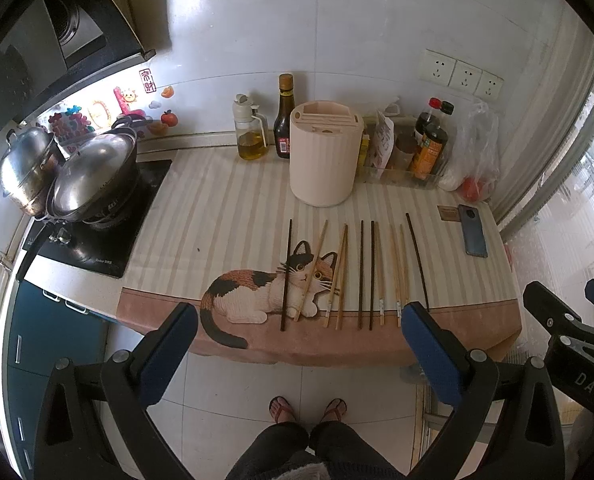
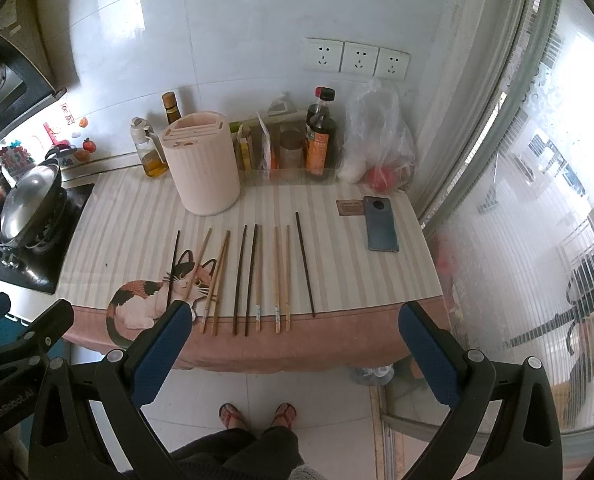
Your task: Organize utensils
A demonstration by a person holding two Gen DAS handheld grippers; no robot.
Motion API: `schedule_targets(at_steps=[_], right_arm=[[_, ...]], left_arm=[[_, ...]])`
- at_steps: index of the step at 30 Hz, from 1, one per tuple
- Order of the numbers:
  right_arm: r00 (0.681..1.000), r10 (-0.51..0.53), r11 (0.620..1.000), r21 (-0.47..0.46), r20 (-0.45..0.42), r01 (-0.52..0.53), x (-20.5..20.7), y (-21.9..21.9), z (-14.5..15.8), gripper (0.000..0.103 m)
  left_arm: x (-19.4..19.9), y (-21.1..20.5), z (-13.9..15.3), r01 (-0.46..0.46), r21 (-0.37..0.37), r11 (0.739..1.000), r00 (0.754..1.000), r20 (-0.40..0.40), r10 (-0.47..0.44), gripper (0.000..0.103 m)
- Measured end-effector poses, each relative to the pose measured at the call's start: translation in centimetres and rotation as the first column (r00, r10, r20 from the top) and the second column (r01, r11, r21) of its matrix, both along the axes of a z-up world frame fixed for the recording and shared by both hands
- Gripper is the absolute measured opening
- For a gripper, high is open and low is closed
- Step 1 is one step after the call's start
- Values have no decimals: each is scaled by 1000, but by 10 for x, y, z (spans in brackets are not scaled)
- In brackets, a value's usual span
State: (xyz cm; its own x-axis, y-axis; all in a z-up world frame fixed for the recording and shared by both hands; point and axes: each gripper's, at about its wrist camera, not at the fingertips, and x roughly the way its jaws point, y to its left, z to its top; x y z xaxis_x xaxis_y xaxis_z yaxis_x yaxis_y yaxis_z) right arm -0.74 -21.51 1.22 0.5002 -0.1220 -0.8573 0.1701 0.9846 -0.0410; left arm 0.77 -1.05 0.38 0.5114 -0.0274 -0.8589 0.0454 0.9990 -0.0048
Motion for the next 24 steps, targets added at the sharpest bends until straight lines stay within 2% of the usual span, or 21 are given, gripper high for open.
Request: schedule_targets(at_steps=[24], right_arm=[[1000, -3, 1000, -6, -1, 3, 8, -3, 3, 103]], left_arm=[[11, -5, 3, 0, -6, 1000, 1000, 12, 0, 103]])
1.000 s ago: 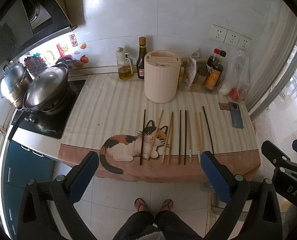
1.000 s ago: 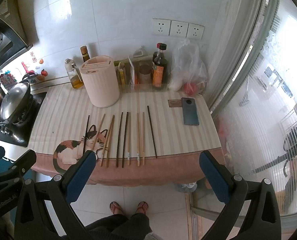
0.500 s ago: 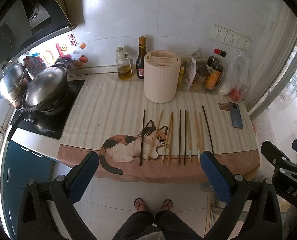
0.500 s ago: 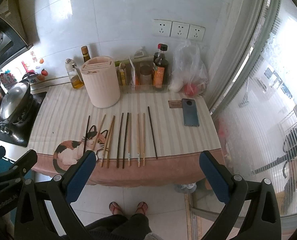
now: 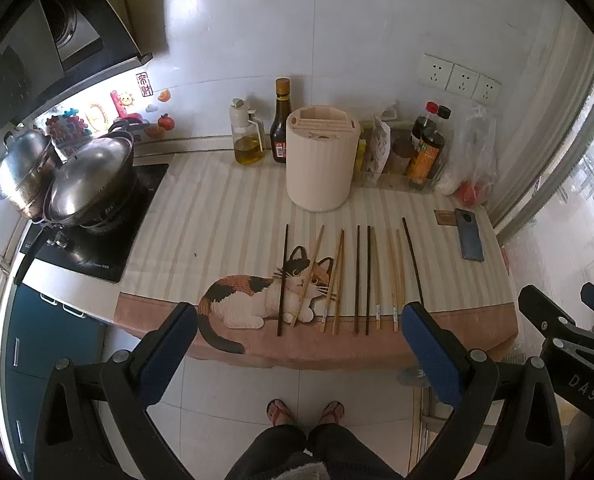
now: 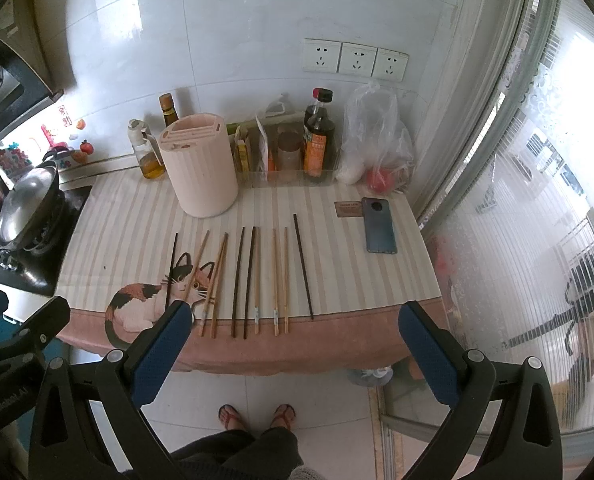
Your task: Organize utensils
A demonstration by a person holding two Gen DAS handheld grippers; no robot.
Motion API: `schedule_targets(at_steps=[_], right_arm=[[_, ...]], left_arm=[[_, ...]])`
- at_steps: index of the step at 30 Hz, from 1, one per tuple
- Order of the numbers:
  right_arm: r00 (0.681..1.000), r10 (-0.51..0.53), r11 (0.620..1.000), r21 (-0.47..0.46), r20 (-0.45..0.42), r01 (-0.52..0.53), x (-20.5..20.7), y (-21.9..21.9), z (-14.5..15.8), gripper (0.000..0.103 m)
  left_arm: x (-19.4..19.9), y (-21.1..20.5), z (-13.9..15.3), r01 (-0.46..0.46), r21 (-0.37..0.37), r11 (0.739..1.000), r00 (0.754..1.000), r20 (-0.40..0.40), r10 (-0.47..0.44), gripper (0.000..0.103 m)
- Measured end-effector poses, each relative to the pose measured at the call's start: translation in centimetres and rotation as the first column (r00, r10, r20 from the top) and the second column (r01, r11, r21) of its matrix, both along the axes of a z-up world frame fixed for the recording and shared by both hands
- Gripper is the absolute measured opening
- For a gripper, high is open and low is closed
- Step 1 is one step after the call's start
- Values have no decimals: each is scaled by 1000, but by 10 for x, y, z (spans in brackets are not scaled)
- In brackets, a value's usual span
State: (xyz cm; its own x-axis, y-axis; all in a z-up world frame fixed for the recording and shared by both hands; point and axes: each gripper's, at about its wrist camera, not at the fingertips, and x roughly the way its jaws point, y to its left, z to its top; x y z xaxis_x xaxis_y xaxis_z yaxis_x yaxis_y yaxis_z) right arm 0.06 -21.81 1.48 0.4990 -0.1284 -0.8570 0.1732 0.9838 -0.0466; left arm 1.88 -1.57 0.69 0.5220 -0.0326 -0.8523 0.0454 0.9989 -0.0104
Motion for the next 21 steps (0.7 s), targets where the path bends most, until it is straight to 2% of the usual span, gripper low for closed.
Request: schedule_targets(at_steps=[5, 11, 16, 21], right_arm=[[1000, -3, 1000, 0, 1, 3, 2, -1, 0, 103], [999, -18, 999, 36, 26, 17, 16, -14, -4, 103], [999, -12, 998, 57, 39, 10, 31, -24, -26, 103], [1000, 5, 998, 69, 15, -6, 60, -32, -58, 103]], left_arm=[[0, -1, 1, -2, 0, 1000, 1000, 10, 2, 103], [16, 0, -8, -47, 33, 998, 997, 61, 45, 103], [38, 2, -22, -107, 71, 992, 991, 88, 101, 103], [66, -2, -50, -143, 96, 985, 988, 78, 135, 103]])
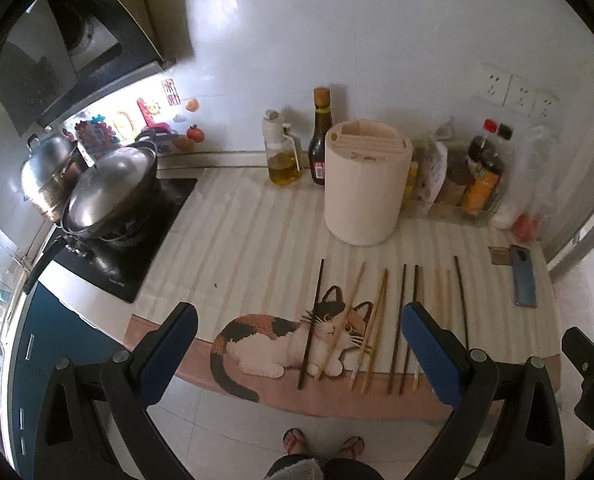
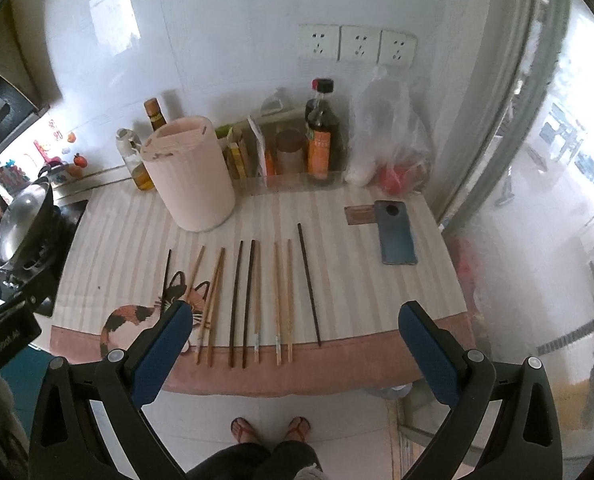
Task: Organize utensils
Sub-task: 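Grasp a dark chopstick with the left tool while the right tool grasps a light chopstick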
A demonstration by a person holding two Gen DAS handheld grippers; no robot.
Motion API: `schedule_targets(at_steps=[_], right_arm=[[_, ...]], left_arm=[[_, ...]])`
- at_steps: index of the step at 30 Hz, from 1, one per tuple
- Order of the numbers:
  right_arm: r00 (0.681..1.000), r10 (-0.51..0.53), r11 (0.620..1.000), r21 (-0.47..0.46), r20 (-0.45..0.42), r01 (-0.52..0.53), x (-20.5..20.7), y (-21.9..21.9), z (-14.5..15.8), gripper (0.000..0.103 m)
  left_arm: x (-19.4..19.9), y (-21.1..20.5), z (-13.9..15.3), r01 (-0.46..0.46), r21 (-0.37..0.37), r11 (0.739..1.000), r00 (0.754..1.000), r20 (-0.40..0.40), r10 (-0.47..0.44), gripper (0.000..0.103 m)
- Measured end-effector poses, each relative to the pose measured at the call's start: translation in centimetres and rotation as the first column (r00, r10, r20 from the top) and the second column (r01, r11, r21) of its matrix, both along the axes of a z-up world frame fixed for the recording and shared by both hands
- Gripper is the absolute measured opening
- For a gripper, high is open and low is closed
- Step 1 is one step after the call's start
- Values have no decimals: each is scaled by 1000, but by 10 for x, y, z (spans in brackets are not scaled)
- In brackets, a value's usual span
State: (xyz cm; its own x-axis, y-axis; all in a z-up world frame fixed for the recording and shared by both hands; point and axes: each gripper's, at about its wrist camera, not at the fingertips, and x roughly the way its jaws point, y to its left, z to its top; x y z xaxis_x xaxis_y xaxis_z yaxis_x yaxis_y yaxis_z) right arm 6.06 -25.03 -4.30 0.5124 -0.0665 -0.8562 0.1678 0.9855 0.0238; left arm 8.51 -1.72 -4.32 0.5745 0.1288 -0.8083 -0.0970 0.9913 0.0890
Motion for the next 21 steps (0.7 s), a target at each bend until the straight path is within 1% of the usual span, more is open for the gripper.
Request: schedule_targets(at_steps=[1, 2, 3, 4, 5, 6, 8, 10, 12, 14, 16, 17, 19, 20, 21], right_arm=[[1000, 6, 1000, 0, -6, -6, 8, -1, -8, 102], [1000, 10, 1000, 0, -10, -10, 13, -1, -16, 97], [1000, 15, 1000, -3, -15, -15, 20, -2, -24, 94], [999, 18, 1000, -7, -27, -18, 28, -2, -34, 89], [999, 27, 1000, 3, -46, -27, 36, -2, -44, 83], [997, 38, 999, 21, -61, -37, 44, -2, -55, 81], [993, 50, 998, 45, -103, -45, 61, -1, -78, 73], [990, 59, 996, 80, -130, -49, 75, -1, -100, 68], [984, 62, 993, 107, -169, -44, 91, 1, -124, 61], [977, 61, 990, 136, -203, -34, 105, 3, -146, 49], [969, 54, 987, 161, -240, -15, 116, 7, -167, 43], [964, 44, 985, 173, -263, 2, 122, 9, -178, 41], [954, 37, 982, 189, -297, 20, 133, 14, -196, 41], [949, 31, 981, 190, -315, 30, 138, 18, -204, 41], [945, 27, 981, 190, -327, 38, 142, 21, -211, 41]], left_arm=[[6, -1, -7, -7, 6, 1000, 1000, -5, 7, 103], [13, -2, -15, -13, 17, 1000, 1000, -14, 13, 103], [21, -2, -25, -15, 25, 1000, 999, -30, 16, 103], [30, -1, -35, -18, 31, 999, 999, -48, 20, 103], [36, -1, -42, -22, 35, 999, 998, -61, 24, 103], [45, 1, -53, -23, 38, 999, 996, -83, 26, 103], [63, 6, -74, -20, 42, 999, 991, -131, 25, 103], [80, 15, -97, -17, 38, 999, 983, -182, 23, 103], [99, 27, -125, -12, 24, 1000, 969, -248, 18, 103], [114, 38, -152, 0, -16, 1000, 950, -313, -5, 103], [123, 43, -172, 17, -40, 999, 932, -362, -30, 103], [129, 46, -187, 27, -51, 998, 918, -394, -45, 102], [137, 48, -204, 47, -76, 996, 901, -427, -75, 101], [141, 47, -213, 62, -86, 994, 893, -441, -94, 94], [144, 45, -222, 83, -98, 992, 882, -456, -119, 91]])
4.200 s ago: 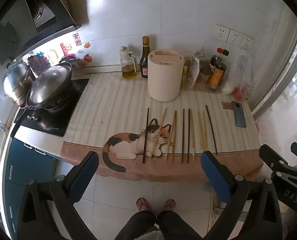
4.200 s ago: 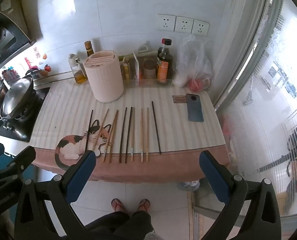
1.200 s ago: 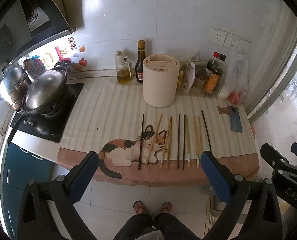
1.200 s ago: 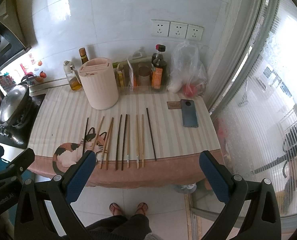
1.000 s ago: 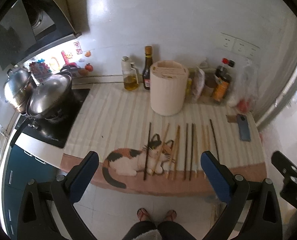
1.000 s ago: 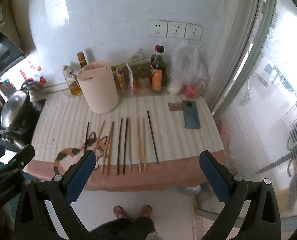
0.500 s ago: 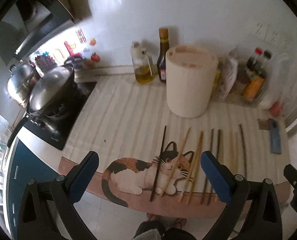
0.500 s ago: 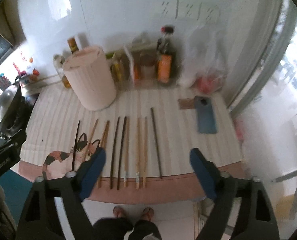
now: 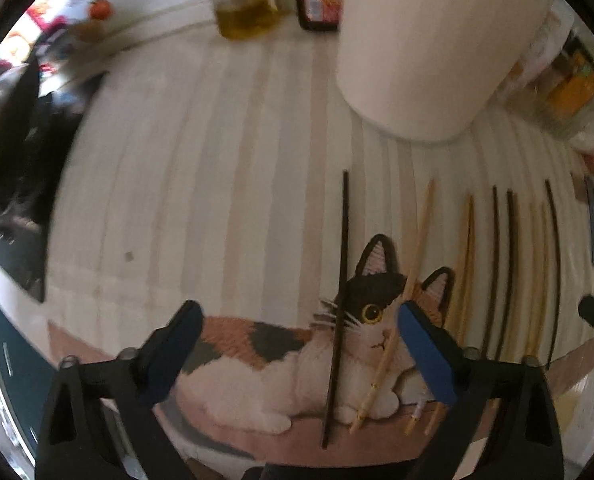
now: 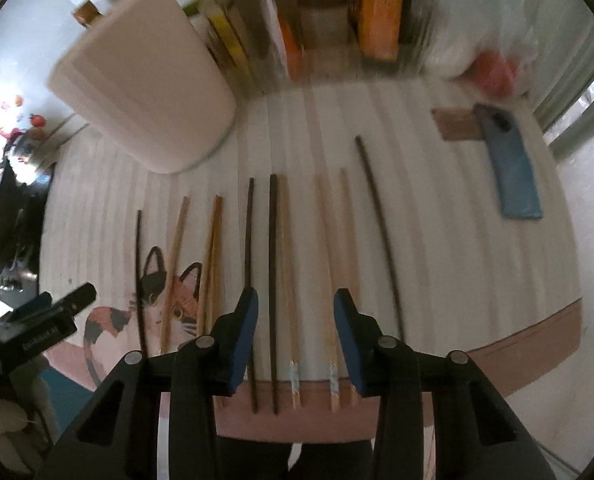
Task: Organize utensils
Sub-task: 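Grasp a dark chopstick with the left tool while the right tool grasps a light chopstick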
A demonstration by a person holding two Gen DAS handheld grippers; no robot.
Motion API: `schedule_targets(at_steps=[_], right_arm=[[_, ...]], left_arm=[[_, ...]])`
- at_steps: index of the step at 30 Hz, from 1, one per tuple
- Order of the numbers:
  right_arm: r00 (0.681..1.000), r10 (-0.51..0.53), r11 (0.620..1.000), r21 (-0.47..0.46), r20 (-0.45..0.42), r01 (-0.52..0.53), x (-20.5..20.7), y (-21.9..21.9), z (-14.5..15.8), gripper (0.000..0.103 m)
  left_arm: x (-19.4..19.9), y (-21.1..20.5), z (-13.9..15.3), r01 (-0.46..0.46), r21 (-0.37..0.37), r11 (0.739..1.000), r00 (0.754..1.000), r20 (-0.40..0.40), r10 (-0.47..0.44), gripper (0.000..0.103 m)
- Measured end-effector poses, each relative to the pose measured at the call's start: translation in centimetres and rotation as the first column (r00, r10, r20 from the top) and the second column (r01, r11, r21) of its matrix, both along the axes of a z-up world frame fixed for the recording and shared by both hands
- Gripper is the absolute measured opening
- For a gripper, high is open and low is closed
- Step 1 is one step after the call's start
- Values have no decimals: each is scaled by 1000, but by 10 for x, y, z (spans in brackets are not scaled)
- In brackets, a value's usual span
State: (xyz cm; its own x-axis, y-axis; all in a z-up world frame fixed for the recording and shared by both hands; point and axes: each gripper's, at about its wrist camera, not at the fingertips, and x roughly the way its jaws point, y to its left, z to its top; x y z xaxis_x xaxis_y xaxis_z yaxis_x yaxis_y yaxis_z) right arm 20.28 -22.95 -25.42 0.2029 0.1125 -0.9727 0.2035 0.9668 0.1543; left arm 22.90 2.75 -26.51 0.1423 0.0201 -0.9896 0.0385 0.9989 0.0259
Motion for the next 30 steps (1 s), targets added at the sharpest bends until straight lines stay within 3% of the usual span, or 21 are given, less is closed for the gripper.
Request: schedule_targets(at_steps=[3, 7, 9, 15, 16, 21, 30], right_arm=[[999, -18, 1000, 22, -32, 18, 11, 7, -20, 41], [997, -26, 999, 22, -66, 27, 23, 12, -40, 41], [996, -25, 1000, 8, -84, 26, 29, 14, -50, 41], [991, -16, 1000, -18, -134, 13, 43, 15, -75, 41], [990, -8, 1000, -21, -143, 5, 44, 17, -79, 36], [986, 36, 998, -38, -164, -43, 48, 24, -90, 8], [974, 61, 997, -26, -219, -68, 53, 24, -93, 7]], left_arm=[[7, -10, -21, 49, -16, 999, 998, -33, -50, 84], [9, -22, -40, 93, -7, 996, 994, -63, -94, 66], [7, -25, -46, 104, -4, 995, 992, -71, -104, 47], [3, -26, -37, 97, -23, 995, 994, -43, -98, 10], [4, -28, -37, 94, -20, 995, 995, -42, -95, 5], [14, -32, -37, 66, -9, 998, 997, -47, -67, 4], [46, -11, -27, 32, -39, 999, 997, -72, -35, 4]])
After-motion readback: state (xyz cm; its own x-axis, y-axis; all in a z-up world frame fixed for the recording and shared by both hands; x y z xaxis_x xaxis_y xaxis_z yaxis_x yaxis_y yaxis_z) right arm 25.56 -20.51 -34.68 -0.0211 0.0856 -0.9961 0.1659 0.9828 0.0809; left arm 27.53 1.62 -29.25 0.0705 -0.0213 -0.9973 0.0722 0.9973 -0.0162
